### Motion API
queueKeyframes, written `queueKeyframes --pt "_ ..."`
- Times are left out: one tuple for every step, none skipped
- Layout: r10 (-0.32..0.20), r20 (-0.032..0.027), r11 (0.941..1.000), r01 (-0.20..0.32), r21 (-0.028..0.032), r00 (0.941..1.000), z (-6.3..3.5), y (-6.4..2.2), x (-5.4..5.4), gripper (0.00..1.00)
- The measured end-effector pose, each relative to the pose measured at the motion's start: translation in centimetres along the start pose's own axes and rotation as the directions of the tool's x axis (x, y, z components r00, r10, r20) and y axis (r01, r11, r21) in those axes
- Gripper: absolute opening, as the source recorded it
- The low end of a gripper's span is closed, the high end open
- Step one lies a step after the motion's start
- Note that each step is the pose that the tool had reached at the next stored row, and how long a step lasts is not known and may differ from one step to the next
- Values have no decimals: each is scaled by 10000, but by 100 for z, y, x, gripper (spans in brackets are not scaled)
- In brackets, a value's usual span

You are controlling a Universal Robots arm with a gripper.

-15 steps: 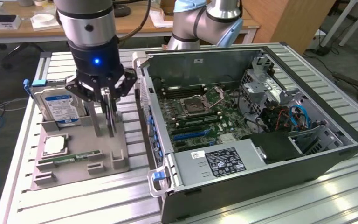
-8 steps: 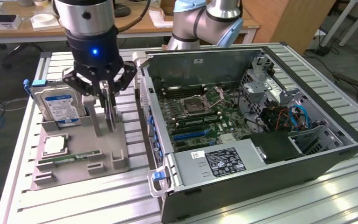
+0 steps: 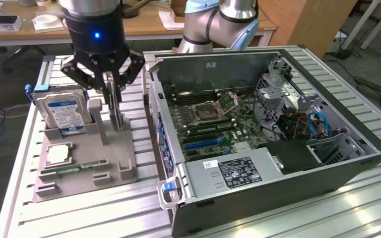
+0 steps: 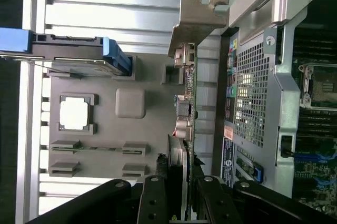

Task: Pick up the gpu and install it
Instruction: 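Pick up the gpu and move the gpu toward the slot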

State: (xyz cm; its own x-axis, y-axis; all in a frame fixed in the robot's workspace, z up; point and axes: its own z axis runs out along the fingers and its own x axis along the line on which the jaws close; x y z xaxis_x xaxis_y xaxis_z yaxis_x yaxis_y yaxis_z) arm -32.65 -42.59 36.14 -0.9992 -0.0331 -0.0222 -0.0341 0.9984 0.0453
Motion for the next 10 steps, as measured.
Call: queueKeyframes --pt "0 -1 10000 0 1 10000 -36 2 -1 27" --pt "0 0 10000 0 0 10000 -72 3 -2 27" --pt "0 0 10000 0 -1 10000 -109 5 -2 27" --pt "0 -1 10000 0 0 10000 -147 7 -3 27" --pt "0 -1 10000 0 1 10000 -188 9 -4 27" --pt "0 -1 10000 0 1 10000 -235 11 -5 27" --pt "0 0 10000 0 0 10000 -275 13 -6 27" --pt "0 0 10000 0 0 10000 -313 14 -7 27" --pt "0 0 10000 0 0 10000 -344 15 -7 27" --pt "0 -1 10000 0 0 10000 -374 17 -8 27"
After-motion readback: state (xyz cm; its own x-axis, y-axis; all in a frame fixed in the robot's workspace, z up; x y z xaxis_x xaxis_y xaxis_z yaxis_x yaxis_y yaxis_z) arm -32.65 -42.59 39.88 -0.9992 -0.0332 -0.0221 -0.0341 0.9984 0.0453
